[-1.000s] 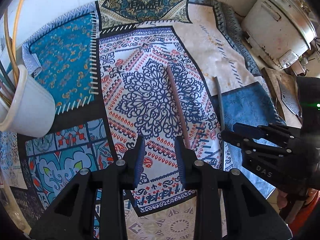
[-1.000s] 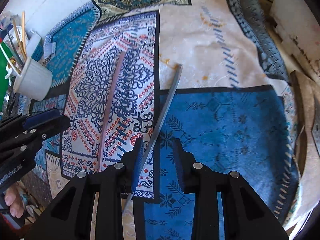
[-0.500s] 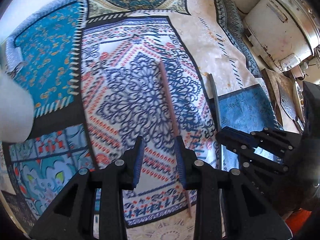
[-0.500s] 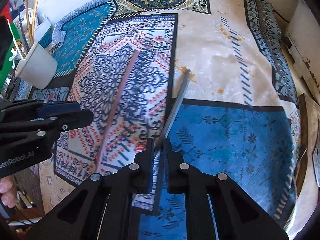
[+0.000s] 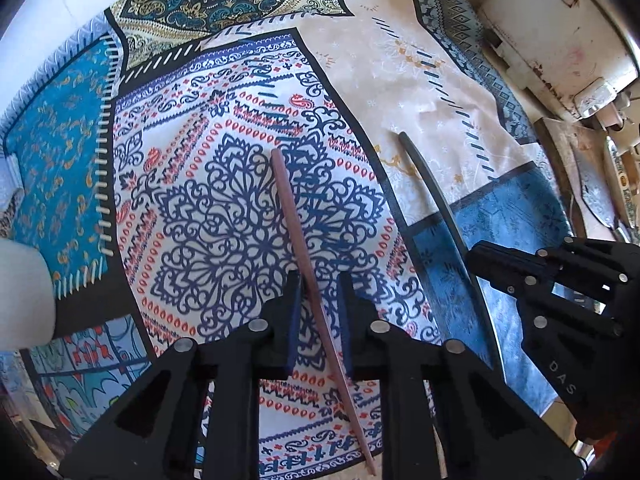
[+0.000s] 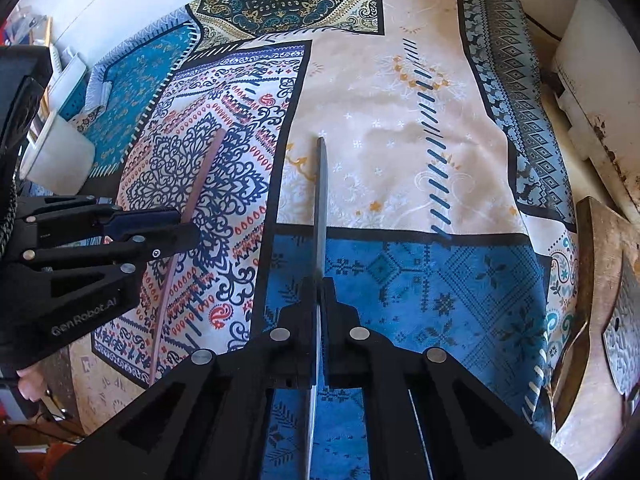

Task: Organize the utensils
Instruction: 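Close left tool on the brown chopstick while right tool grasps a dark metal chopstick, then carry the brown chopstick with left tool while right tool carries the dark chopstick to the cup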

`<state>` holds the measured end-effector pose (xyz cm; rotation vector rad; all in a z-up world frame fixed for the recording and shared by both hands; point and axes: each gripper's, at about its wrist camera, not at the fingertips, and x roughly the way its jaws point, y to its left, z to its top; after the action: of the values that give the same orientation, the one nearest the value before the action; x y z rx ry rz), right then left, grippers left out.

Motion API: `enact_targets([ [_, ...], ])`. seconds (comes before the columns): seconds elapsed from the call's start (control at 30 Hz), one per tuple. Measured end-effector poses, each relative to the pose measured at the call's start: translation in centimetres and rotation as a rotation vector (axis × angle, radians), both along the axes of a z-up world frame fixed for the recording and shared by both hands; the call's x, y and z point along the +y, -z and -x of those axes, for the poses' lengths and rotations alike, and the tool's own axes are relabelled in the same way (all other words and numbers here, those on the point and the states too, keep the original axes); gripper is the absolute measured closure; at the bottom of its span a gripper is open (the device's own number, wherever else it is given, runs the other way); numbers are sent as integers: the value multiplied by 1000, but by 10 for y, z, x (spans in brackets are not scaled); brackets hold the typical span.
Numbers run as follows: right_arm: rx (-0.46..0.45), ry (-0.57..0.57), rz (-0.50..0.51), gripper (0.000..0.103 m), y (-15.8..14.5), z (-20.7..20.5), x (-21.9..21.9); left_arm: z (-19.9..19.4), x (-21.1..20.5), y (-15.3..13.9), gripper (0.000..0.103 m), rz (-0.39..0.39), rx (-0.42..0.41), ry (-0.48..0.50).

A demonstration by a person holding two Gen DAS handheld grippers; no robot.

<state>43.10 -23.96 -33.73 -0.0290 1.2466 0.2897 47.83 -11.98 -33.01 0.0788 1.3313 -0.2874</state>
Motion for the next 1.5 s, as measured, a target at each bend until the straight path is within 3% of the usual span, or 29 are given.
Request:
enact_targets([
  [0.1,5,6,-6,101,0,-5,0,-6,-8,1,96,-30,-9,11],
  [0.47,34,30,-38,97,8,-25,6,-12,-10,1,98,-2,-13,11],
  [0.83,-13,25,-59,97,-14,-15,14,18,34,-17,100,19,-47,-57],
  [1.17,-152,1,-123,97,-72,-3,36,45,84,-87,100,47,-218,-150],
  [1.5,-303,-83,-191,97,-130,-5,98,70,154,-162,102,93,-414,-295],
])
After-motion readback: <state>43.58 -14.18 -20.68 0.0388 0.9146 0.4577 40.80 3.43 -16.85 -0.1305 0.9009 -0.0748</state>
